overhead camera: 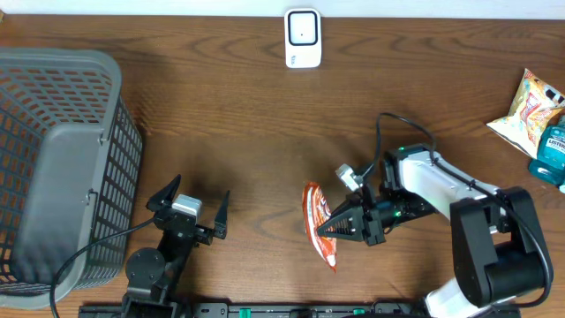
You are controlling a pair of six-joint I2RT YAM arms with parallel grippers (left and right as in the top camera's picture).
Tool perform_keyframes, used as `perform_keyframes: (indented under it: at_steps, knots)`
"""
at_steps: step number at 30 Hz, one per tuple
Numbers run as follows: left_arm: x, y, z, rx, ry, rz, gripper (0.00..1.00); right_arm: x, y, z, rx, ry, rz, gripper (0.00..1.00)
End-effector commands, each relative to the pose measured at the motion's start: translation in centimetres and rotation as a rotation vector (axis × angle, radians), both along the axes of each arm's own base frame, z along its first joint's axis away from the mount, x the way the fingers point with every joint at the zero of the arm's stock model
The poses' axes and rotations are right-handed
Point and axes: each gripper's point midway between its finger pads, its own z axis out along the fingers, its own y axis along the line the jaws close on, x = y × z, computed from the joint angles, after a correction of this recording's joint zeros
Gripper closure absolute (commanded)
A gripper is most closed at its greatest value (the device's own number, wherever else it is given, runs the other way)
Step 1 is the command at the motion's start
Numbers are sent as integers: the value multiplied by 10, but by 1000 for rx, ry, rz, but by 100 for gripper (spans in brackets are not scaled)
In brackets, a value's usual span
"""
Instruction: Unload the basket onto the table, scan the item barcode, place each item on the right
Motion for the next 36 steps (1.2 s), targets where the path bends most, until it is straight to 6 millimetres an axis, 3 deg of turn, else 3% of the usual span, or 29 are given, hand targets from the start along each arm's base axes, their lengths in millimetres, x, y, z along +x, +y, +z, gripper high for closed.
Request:
perform_keyframes:
  at_steps: [1, 10, 20, 30, 36]
  knots:
    - [-1, -1, -16, 16, 43, -6, 1, -3, 4, 14, 79, -185, -4, 99]
    - [-1, -1, -16, 16, 43, -6, 1, -19, 5, 30, 128, -341, 33, 99]
    - [-1, -1, -16, 16, 43, -6, 1, -20, 4, 30, 130, -364, 41, 99]
    - [-1, -1, -16, 16, 43, -6, 1, -17, 4, 32, 83, -199, 19, 99]
    - [-1, -1, -16, 16, 43, -6, 1, 1, -4, 36, 59, -141, -48, 99]
